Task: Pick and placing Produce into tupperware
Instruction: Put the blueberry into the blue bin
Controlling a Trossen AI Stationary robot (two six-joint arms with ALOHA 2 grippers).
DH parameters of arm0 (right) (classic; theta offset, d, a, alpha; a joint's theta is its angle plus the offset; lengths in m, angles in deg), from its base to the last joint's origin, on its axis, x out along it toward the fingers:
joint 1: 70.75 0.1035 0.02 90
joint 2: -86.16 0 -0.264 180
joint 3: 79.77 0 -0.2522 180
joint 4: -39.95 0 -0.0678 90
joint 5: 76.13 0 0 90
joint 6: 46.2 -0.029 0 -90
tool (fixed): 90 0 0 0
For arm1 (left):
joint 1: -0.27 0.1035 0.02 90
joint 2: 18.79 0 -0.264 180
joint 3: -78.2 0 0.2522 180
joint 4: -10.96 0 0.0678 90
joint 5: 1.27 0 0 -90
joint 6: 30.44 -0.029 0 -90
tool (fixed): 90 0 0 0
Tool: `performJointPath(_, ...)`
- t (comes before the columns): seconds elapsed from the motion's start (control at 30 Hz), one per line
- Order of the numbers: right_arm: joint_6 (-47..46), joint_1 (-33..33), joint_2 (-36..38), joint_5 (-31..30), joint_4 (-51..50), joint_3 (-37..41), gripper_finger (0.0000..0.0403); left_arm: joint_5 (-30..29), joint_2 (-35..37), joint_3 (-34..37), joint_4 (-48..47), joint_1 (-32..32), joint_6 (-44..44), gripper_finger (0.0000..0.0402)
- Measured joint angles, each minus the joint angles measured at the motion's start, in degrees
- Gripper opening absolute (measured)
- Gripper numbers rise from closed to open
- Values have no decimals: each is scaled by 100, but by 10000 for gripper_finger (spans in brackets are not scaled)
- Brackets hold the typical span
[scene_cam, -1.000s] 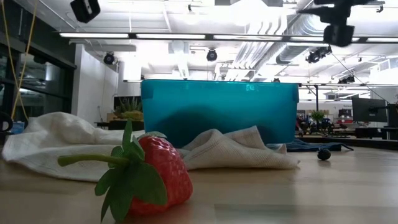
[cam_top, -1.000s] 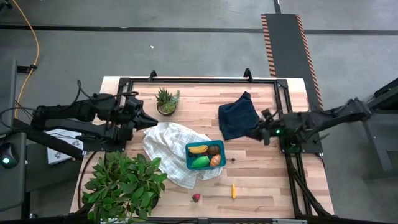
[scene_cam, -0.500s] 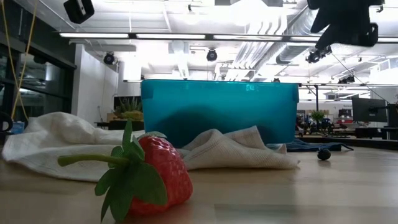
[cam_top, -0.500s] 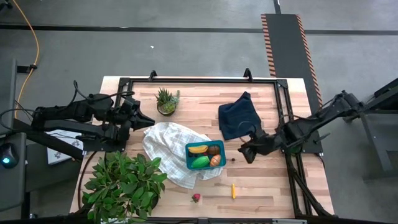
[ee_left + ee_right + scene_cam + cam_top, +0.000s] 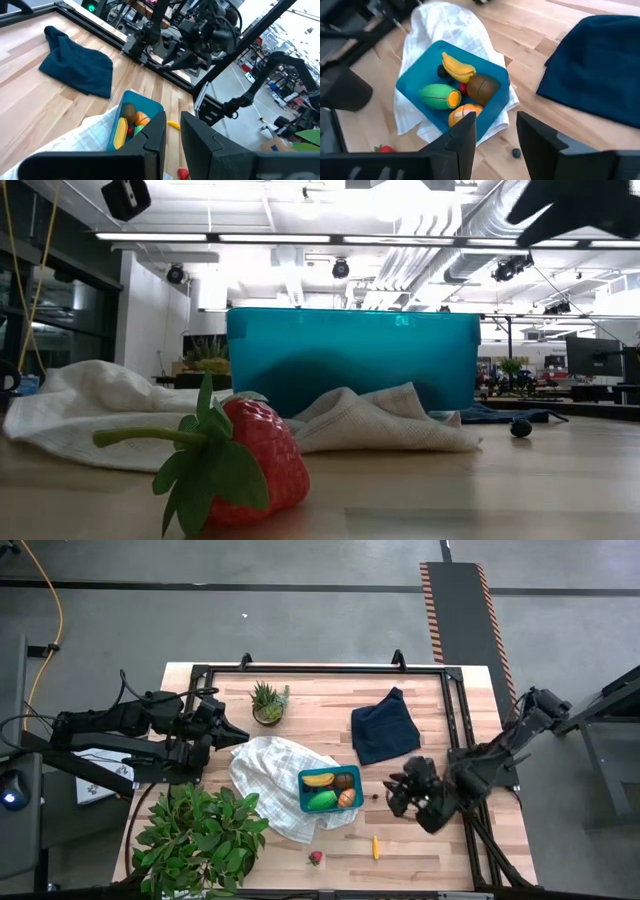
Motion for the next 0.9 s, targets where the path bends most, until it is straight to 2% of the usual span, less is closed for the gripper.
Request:
performJointPath(0.17, -991, 677, -230, -671, -242, 17, 133, -188, 0, 0, -4, 0, 40, 46)
performJointPath(0.47, -2630, 1475, -1059, -1029, -851, 17, 133, -208, 0, 0, -13, 0, 42, 46)
performJointPath(0.77, -2787, 1806, -2297, -1095, -914, 20, 133, -197, -26, 0, -66, 0, -24, 46)
performJointPath(0.9, -3318, 1879, -2913, -1186, -915, 24, 133, -195, -24, 0, -256, 0, -24, 46)
